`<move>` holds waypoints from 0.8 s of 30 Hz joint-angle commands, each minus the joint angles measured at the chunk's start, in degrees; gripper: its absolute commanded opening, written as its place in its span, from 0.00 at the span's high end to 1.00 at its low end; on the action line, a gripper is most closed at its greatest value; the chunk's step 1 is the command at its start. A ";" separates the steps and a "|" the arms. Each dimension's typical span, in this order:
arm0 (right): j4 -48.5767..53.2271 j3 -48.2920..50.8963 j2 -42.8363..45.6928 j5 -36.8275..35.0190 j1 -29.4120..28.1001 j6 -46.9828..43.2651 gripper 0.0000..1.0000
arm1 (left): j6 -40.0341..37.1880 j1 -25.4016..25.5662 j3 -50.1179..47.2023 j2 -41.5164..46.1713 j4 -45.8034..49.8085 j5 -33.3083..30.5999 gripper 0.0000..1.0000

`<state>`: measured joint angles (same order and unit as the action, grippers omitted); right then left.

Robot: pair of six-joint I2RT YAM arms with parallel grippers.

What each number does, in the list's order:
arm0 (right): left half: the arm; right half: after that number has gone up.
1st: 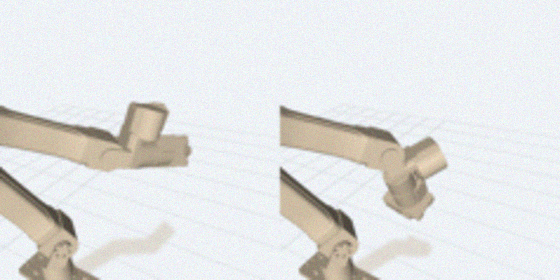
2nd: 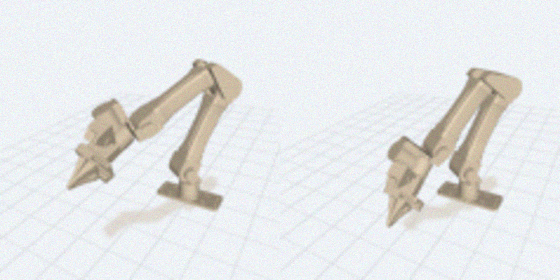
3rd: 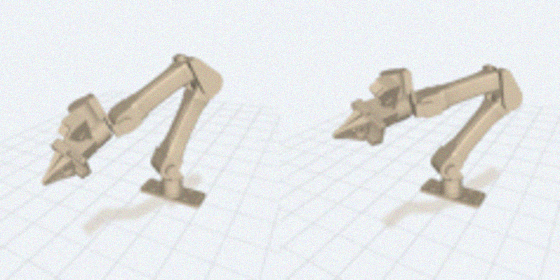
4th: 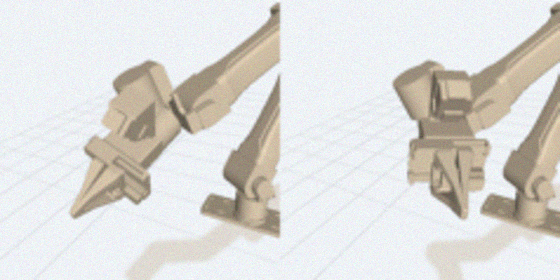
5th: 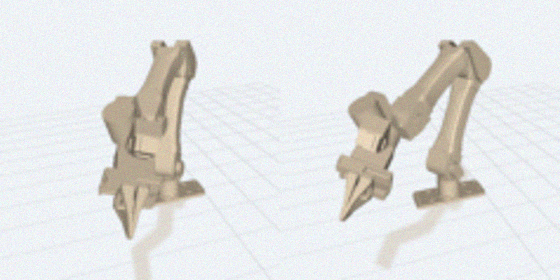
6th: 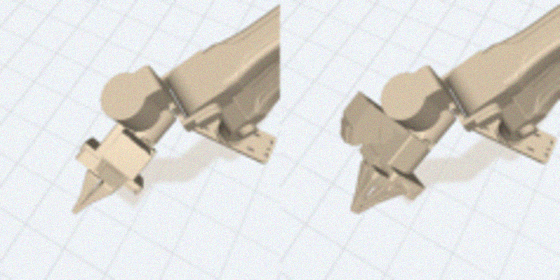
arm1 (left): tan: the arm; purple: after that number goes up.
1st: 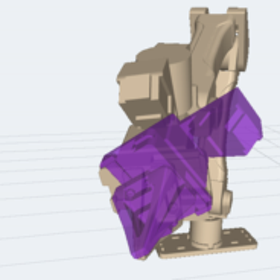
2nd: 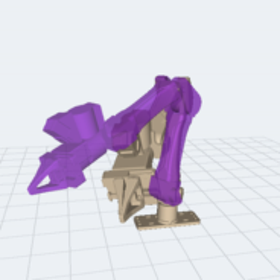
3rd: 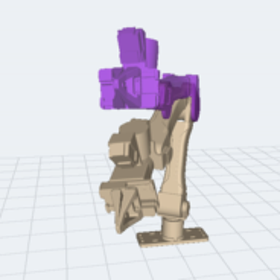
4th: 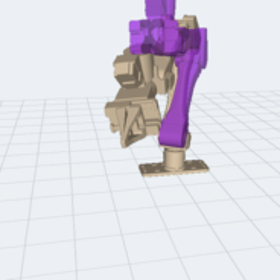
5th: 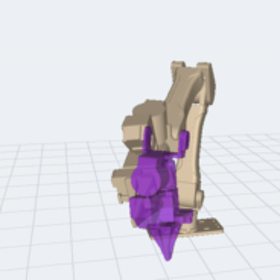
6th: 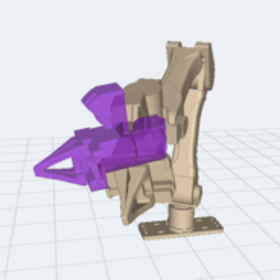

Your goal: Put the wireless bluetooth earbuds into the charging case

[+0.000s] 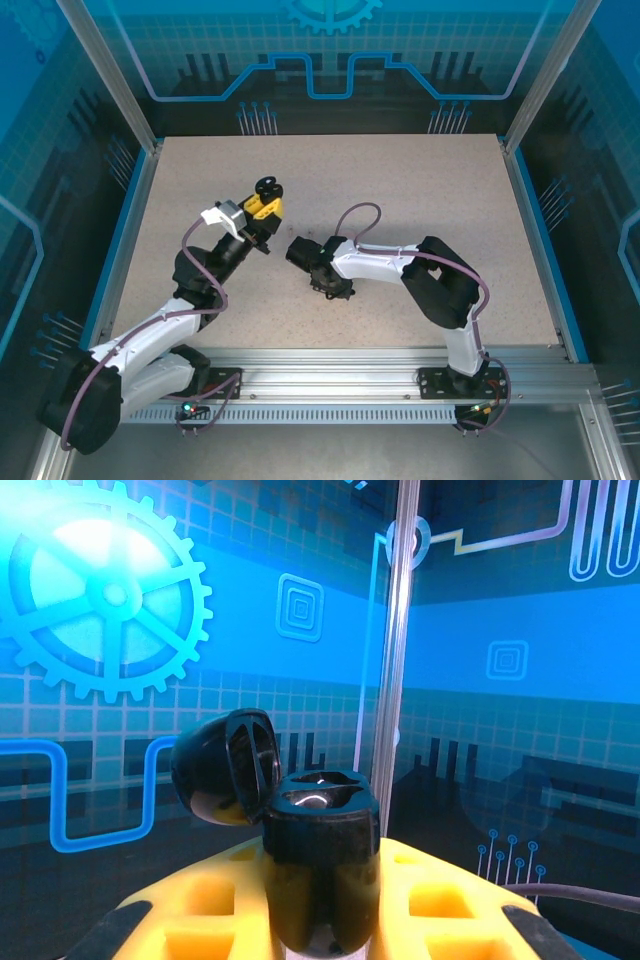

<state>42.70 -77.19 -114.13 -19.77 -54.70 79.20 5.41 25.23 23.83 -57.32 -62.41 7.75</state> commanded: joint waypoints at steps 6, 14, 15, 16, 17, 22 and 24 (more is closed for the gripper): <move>2.21 -0.35 -0.40 -3.29 0.99 0.10 0.71 | -2.07 0.87 -0.35 0.29 -1.48 0.36 1.00; 1.47 -0.73 -1.01 -2.52 1.83 0.08 0.71 | -2.51 0.96 -0.38 -0.05 -1.57 0.33 1.00; 1.38 -0.73 -1.19 -2.38 1.87 0.22 0.71 | -2.51 0.95 -0.44 -0.15 -1.57 0.34 1.00; 1.11 -0.64 -1.19 -2.29 1.97 0.25 0.72 | -2.51 0.91 -0.44 -0.14 -1.66 0.41 1.00; 0.71 -0.52 -1.29 -2.21 1.97 0.26 0.72 | -2.64 0.95 -0.44 -0.25 -1.73 0.42 1.00; -0.11 -0.50 -1.45 -1.59 2.14 0.34 0.74 | -3.03 0.99 -0.45 -0.34 -1.92 0.42 1.00; -0.36 -0.43 -1.53 -1.28 2.14 0.34 0.75 | -3.13 1.04 -0.41 -0.46 -1.93 0.51 1.00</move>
<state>42.44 -77.23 -114.13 -19.90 -53.89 79.22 3.88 25.69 23.83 -57.49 -62.43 7.75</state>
